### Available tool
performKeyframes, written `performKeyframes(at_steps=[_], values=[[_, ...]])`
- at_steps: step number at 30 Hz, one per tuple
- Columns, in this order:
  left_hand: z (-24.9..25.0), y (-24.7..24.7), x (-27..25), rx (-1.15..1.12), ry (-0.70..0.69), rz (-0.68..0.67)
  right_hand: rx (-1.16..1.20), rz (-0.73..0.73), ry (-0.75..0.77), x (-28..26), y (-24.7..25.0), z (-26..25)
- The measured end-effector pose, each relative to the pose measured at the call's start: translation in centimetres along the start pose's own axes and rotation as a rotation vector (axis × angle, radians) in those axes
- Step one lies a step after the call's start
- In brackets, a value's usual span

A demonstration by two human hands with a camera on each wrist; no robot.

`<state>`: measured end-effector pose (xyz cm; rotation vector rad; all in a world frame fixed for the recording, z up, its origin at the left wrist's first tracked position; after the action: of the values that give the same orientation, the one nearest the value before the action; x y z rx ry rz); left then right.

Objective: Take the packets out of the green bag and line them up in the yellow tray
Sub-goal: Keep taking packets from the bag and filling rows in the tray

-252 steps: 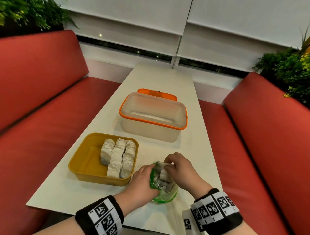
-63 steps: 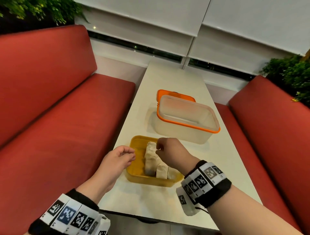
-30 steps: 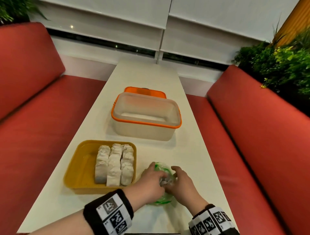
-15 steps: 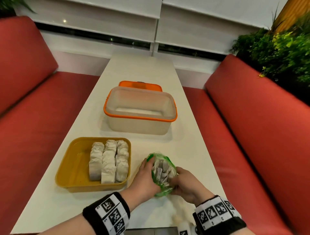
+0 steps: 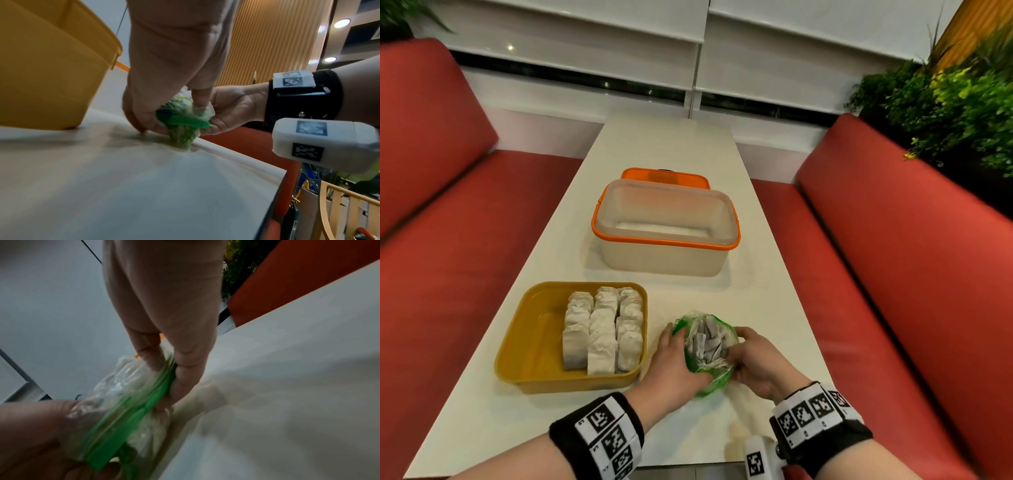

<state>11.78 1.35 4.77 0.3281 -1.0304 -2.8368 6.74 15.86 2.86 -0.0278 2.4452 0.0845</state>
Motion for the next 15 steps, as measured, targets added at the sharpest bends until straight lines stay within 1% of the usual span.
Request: performKeyframes(at_steps=[1, 2, 3, 4, 5, 6, 7, 8, 10, 12, 13, 15], values=[[0.0, 0.0, -0.2, 0.064, -0.020, 0.007, -0.058, 0.062, 0.075, 0.0, 0.4, -0.1], [0.0, -0.1, -0.3, 0.138, -0.062, 0.020, -0.186, 0.156, 0.209, -0.1, 0.9, -0.5], [0.2, -0.1, -0.4, 0.203, -0.117, 0.036, -0.375, 0.253, 0.383, -0.4, 1.4, -1.1], [0.4, -0.2, -0.5, 0.252, -0.163, 0.045, -0.562, 0.311, 0.556, -0.7, 1.5, -1.6], [0.6, -0.3, -0.6, 0.284, -0.187, 0.042, -0.705, 0.334, 0.699, -1.0, 1.3, -1.9], [0.6, -0.3, -0.6, 0.308, -0.197, 0.031, -0.776, 0.325, 0.790, -1.3, 1.1, -1.9], [0.6, -0.3, -0.6, 0.326, -0.195, 0.018, -0.797, 0.301, 0.835, -1.5, 1.0, -1.9], [0.4, -0.4, -0.4, 0.340, -0.192, 0.012, -0.797, 0.282, 0.838, -1.5, 1.1, -1.9], [0.1, -0.5, -0.2, 0.355, -0.177, 0.006, -0.814, 0.223, 0.768, -1.3, 1.5, -1.7], [-0.1, -0.6, 0.1, 0.365, -0.160, -0.008, -0.888, 0.141, 0.692, -1.1, 1.6, -1.3], [-0.2, -0.6, 0.2, 0.375, -0.153, -0.024, -0.932, 0.121, 0.677, -0.9, 1.6, -1.1], [-0.2, -0.8, 0.5, 0.406, -0.142, -0.057, -1.017, 0.141, 0.670, -1.0, 1.6, -1.2]])
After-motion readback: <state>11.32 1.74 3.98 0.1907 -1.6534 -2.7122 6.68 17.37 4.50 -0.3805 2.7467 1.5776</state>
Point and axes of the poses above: each hand's wrist, its own x-axis towards the middle knuckle, its own y-axis out of the back of the hand, z = x × y, the point moved 5 cm from there along x, towards the middle knuckle, and after that the axes turned 9 degrees about z, right-handed, at the moved point
